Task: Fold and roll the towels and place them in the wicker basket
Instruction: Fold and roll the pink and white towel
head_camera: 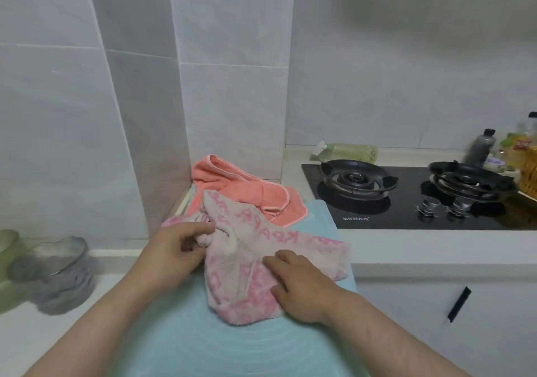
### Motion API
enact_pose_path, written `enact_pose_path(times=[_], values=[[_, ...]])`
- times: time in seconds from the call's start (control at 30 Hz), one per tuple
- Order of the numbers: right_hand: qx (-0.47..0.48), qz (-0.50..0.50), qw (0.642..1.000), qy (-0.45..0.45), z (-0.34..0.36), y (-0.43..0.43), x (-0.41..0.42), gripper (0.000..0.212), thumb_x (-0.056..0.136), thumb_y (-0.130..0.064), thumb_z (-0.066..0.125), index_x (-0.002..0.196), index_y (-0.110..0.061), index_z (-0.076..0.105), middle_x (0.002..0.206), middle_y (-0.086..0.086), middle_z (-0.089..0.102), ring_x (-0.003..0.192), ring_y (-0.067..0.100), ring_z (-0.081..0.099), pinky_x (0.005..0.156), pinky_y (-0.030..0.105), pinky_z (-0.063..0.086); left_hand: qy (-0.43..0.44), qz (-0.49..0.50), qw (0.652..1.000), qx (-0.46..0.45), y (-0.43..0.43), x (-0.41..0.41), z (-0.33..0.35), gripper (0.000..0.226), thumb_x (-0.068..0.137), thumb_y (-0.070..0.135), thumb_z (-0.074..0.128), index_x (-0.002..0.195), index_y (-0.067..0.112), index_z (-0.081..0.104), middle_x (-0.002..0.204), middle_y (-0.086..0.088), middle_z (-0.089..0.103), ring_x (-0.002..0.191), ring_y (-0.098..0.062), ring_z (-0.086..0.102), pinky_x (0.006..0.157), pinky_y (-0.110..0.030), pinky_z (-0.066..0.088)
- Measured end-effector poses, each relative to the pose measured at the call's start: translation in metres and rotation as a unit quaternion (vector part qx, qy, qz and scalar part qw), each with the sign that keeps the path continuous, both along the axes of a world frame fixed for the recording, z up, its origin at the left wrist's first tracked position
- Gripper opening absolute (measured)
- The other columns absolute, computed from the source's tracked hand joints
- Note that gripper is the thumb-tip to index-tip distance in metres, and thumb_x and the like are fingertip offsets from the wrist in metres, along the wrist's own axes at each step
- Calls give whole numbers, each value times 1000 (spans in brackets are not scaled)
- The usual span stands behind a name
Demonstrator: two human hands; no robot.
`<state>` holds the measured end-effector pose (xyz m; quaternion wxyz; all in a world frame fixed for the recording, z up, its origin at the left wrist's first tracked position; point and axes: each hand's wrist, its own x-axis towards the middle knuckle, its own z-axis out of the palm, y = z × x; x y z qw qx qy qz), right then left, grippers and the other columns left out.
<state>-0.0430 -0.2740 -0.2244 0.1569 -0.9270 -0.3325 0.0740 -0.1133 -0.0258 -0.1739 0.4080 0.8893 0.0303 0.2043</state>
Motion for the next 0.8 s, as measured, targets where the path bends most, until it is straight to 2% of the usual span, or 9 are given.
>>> enact_pose_path(times=[0.07,0.13,0.2,0.23,0.33,0.47,0.57,0.73,0.8], values=[[-29,-14,999,-5,3,0,-10,64,99,-37,41,155,-24,12,144,3,36,129,26,37,108,38,34,-24,35,994,101,1,-5,-7,27,83,9,73,106,24,75,93,19,66,73,0,58,66,-6,39],[-43,-34,998,-13,8,-1,-21,52,99,-36,41,146,-18,29,128,7,47,120,28,46,96,37,40,-25,53,985,162,-1,-14,-10,24,85,16,71,108,22,74,100,12,69,80,-4,54,70,-16,38],[-30,-54,998,-14,12,-5,-35,15,98,-34,42,100,-23,51,102,4,52,100,28,53,79,35,41,-11,55,984,168,-5,-25,-10,27,84,12,66,109,21,72,102,6,70,80,-8,54,70,-21,38],[-18,-62,998,-10,14,-9,-44,17,97,-33,43,82,-26,45,93,1,51,92,27,53,74,34,40,-1,49,985,166,-6,-33,-9,33,81,7,62,109,21,71,99,5,70,79,-9,55,68,-20,38],[27,-68,997,14,20,-24,-67,22,93,-28,44,72,-24,37,82,-4,51,86,24,53,72,33,40,36,32,973,225,1,-56,-9,42,77,9,54,113,27,67,104,5,67,94,-17,62,73,-25,43],[30,-67,997,21,41,-44,-96,23,93,-22,44,72,-26,36,79,-8,46,85,19,49,65,23,36,58,30,922,382,-1,-86,-1,9,77,25,54,72,18,58,81,-3,63,80,-22,60,57,-31,37],[69,-103,992,6,56,-61,-110,8,91,-21,45,84,-23,47,91,-4,57,91,21,54,72,30,41,56,5,923,381,-8,-99,-3,39,79,39,54,54,13,40,65,0,45,69,-20,50,57,-34,32],[127,-151,980,19,67,-84,-137,20,89,-18,43,95,-27,59,93,-3,65,66,14,57,45,24,42,61,-96,962,249,-40,-134,-14,29,88,34,53,65,21,45,78,8,48,75,-6,46,66,-29,36],[129,-154,980,12,70,-91,-144,21,83,-15,44,92,-15,63,90,4,67,69,19,59,49,29,45,79,-111,975,177,-57,-150,-18,27,92,31,54,69,19,47,73,11,54,66,-3,47,64,-25,36]])
